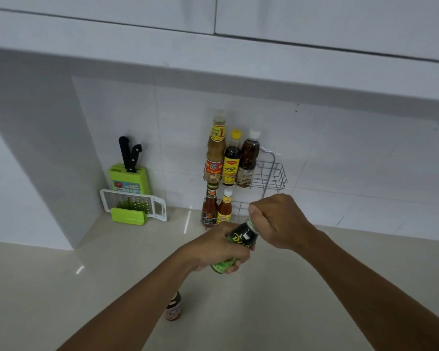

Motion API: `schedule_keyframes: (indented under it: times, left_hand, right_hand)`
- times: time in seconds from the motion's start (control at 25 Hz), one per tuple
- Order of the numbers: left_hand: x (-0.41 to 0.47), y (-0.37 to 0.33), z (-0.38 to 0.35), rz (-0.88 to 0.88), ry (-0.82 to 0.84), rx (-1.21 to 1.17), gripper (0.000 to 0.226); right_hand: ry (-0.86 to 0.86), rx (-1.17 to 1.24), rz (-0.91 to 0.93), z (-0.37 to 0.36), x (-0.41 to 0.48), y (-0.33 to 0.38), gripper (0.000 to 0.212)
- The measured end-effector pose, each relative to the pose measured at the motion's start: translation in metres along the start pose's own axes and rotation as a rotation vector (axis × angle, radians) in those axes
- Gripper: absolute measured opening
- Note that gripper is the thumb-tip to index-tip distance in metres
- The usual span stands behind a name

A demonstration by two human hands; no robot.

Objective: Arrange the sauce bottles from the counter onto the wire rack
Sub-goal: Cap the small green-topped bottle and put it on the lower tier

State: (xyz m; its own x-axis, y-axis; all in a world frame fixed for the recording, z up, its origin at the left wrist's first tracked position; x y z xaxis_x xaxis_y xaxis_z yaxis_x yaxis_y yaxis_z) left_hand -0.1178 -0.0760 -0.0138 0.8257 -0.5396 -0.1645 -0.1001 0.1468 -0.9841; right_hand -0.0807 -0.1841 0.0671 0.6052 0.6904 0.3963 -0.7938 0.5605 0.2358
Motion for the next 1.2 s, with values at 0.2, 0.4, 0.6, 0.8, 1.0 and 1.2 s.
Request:
schedule_keyframes:
  times: [0.2,0.4,0.6,0.8,1.0,1.2]
  left_hand:
    - [-0.002,-0.014,0.021,-0.118,-0.715,0.777,0.04]
    - [0.002,-0.018,0.029,-0.355,-0.971,1.115,0.039]
    - [0.03,-0.013,0.056,-0.231,-0.868,0.903,0.044]
    - [0.062,-0.017,0.084,-0.236,-0.482,0.38,0.068]
    - [0.078,0.034,0.118,-0.052,-0.223,0.316,0.086]
    - [0.078,0.109,0.184,0.042,-0.708,0.334,0.022]
  right_hand:
    - [0.022,0.0,-0.434,-0.018,0.007,-0.018,0.039]
    - [-0.049,-0.05,-0.55,-0.026,0.01,-0.023,0.042]
    - [-0.069,0.159,-0.656,-0.029,0.023,-0.045,0.05]
    - [-0.017,0.981,-0.657,-0.059,0.016,-0.07,0.029]
    - [-0.299,0.898,-0.807,-0.072,0.001,-0.119,0.018]
    - [-0.384,0.612,-0.971,-0.103,-0.011,-0.162,0.01]
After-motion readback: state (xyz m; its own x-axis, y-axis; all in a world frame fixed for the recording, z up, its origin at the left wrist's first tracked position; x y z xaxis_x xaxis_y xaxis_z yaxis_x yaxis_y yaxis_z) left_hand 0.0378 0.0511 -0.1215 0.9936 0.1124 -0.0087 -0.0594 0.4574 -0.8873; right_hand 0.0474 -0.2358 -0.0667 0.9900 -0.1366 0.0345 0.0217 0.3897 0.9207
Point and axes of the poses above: each hand's wrist, its own x-axis towards the middle knuckle, its own z-axis out of the back of the hand, y = z × x, the point moved 6 cm from there along x, towards the middle knuckle, and after that the axes turned 4 degrees about y, right-handed, at the moved point
